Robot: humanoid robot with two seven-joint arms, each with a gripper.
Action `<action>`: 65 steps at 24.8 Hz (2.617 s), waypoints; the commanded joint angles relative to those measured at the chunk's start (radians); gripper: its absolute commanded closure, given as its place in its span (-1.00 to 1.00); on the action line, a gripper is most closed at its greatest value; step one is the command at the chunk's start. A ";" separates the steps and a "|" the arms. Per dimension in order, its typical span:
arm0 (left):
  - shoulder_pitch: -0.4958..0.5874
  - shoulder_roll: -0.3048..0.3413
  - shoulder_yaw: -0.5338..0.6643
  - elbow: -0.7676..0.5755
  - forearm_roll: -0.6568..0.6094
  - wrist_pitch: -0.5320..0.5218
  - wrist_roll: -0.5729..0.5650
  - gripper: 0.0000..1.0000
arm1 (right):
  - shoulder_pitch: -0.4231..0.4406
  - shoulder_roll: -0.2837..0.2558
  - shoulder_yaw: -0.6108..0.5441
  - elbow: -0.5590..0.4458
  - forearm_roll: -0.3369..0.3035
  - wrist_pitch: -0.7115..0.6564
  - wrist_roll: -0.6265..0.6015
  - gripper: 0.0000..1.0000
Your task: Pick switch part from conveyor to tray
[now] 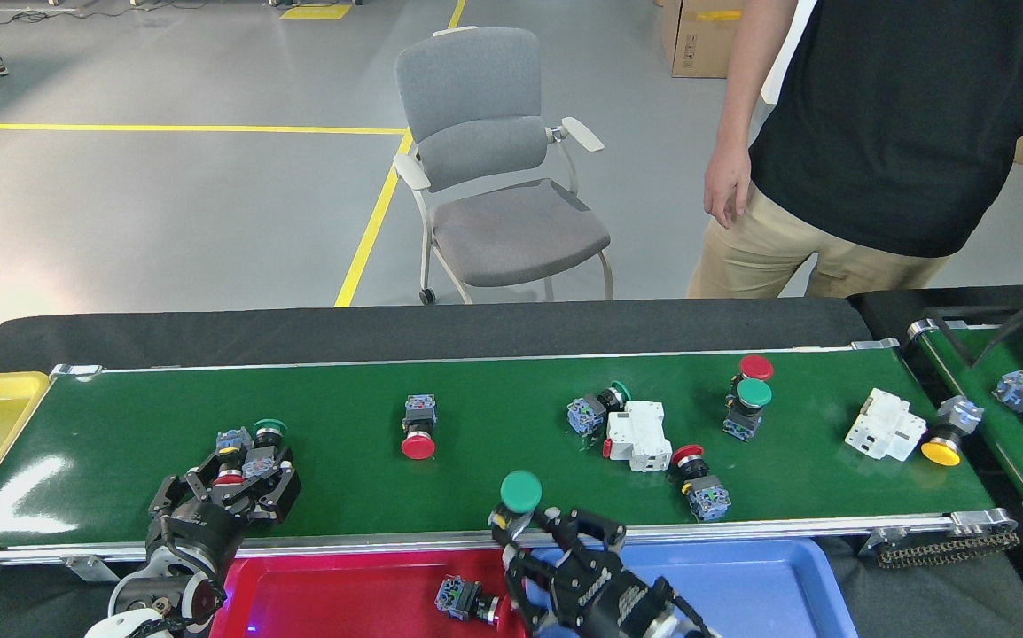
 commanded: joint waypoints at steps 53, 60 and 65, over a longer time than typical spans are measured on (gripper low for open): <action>0.012 0.011 0.147 -0.149 -0.058 -0.346 -0.045 -1.00 | -0.148 0.043 0.059 0.154 -0.003 0.469 0.026 0.79; -0.054 0.035 0.144 -0.021 -0.060 -0.298 -0.042 -1.00 | -0.157 0.047 0.053 0.162 -0.014 0.360 0.026 0.91; -0.131 0.086 0.021 0.117 -0.061 -0.098 0.001 -0.94 | -0.117 0.023 0.050 0.039 -0.083 0.157 0.025 0.87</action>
